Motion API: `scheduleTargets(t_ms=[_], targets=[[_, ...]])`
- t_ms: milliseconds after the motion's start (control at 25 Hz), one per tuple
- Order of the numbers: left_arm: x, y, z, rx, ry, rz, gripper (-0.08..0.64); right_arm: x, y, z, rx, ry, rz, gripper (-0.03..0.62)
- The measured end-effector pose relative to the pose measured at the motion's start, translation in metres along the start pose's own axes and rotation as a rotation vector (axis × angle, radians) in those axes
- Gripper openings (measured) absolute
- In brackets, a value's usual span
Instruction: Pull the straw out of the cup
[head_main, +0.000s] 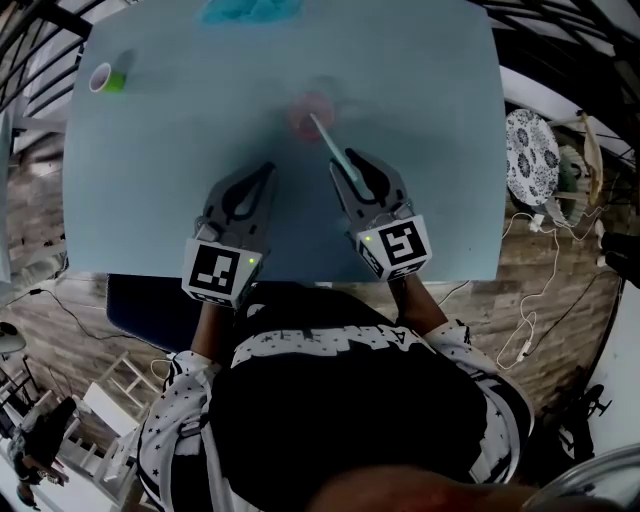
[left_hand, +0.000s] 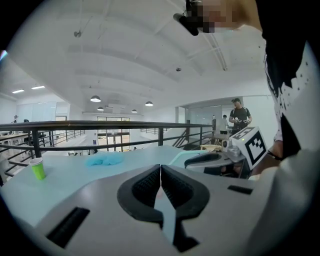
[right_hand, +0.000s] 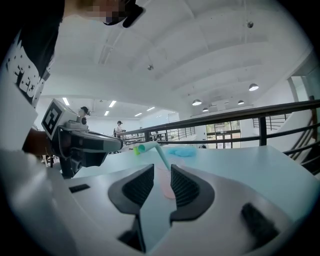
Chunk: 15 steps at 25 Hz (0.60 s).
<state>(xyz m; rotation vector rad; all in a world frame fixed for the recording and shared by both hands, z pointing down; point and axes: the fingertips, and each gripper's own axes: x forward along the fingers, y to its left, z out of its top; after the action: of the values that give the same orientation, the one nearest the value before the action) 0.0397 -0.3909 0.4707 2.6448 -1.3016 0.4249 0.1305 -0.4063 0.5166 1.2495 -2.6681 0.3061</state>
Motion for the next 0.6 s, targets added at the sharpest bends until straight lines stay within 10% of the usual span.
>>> scheduleTargets(t_ms=[600], targets=[[0.006, 0.025, 0.005, -0.028, -0.004, 0.048, 0.014, 0.029, -0.004, 0.002, -0.027, 0.031, 0.022, 0.091]])
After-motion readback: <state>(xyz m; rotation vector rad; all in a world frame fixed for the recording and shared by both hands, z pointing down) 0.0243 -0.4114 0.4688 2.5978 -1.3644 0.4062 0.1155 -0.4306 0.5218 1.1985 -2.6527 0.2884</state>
